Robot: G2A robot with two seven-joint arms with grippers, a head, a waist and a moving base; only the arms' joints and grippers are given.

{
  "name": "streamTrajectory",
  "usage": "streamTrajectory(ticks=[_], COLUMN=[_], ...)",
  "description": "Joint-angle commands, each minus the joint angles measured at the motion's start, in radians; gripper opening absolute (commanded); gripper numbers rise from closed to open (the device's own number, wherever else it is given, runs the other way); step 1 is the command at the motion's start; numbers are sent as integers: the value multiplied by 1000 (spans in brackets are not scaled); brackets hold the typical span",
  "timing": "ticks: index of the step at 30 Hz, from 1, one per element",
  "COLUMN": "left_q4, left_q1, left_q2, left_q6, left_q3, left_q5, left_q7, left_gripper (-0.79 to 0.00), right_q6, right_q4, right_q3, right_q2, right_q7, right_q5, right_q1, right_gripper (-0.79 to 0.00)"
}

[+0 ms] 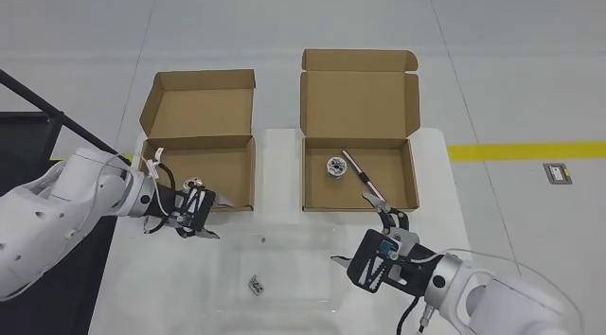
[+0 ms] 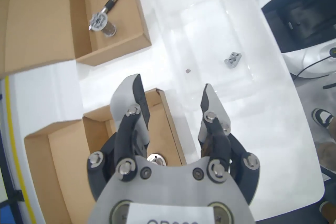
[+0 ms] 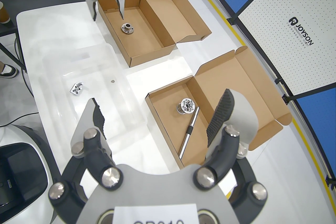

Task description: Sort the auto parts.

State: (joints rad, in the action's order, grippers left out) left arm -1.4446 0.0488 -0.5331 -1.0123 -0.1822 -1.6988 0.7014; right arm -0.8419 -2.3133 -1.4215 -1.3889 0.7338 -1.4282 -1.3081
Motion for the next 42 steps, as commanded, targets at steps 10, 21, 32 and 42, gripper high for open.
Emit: streamTrajectory(ticks=[10, 21, 32, 42], left_q4=[-101, -202, -156, -113], left_q1=[-5, 46, 139, 162], left_q2=[35, 17, -121, -171], left_q6=[0, 0, 0, 0], left_q3=[12, 12, 12, 12], left_q5=[11, -92, -566, -617], left_q7=[-49, -122, 107, 107], left_gripper=[0, 0, 0, 0], right_q6=[0, 219, 278, 278], right_q4=[0, -33, -37, -37], right_q3=[0, -113, -284, -284], right_q2=[0, 10, 26, 26], right_q7=[0, -137, -235, -235], right_q5=[0, -51, -28, -28], right_q1=[0, -52, -140, -140], right_gripper=[0, 0, 0, 0])
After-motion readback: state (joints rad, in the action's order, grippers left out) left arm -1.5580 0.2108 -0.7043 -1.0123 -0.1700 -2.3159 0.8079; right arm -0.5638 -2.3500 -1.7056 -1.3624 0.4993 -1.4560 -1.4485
